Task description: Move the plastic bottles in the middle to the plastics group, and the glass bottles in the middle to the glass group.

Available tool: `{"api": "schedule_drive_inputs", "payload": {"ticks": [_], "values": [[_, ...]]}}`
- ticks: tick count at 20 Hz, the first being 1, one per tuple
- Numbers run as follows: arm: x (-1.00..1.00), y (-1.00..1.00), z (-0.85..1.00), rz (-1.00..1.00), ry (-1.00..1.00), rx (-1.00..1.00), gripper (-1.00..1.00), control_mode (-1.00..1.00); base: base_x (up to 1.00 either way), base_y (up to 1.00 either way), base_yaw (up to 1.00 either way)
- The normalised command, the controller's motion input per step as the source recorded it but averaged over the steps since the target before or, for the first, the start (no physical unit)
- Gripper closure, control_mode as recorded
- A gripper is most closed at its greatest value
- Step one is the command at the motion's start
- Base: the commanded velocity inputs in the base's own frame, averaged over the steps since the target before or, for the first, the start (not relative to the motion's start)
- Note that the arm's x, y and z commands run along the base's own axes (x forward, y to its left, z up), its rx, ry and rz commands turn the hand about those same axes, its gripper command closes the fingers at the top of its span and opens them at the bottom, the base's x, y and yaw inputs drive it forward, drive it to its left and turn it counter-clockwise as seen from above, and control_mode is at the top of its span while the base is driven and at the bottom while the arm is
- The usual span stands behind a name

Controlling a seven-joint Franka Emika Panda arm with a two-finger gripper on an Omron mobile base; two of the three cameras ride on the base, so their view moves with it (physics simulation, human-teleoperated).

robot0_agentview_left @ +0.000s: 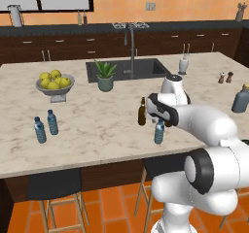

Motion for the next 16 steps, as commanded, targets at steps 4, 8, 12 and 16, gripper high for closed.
{"api": "schedule_drive_inputs", "payload": {"ticks": [4, 8, 12, 16], "values": [[0.15, 0.0, -0.11, 0.0, 0.0, 0.0, -1.0, -1.0, 0.0, 0.0, 0.0], [0.23, 0.0, -0.37, 0.0, 0.0, 0.0, -1.0, -1.0, 0.0, 0.0, 0.0], [0.14, 0.0, -0.19, 0.0, 0.0, 0.0, -1.0, -1.0, 0.0, 0.0, 0.0], [0.0, 0.0, 0.0, 0.0, 0.0, 0.03, -1.0, -1.0, 0.0, 0.0, 0.0]]}}
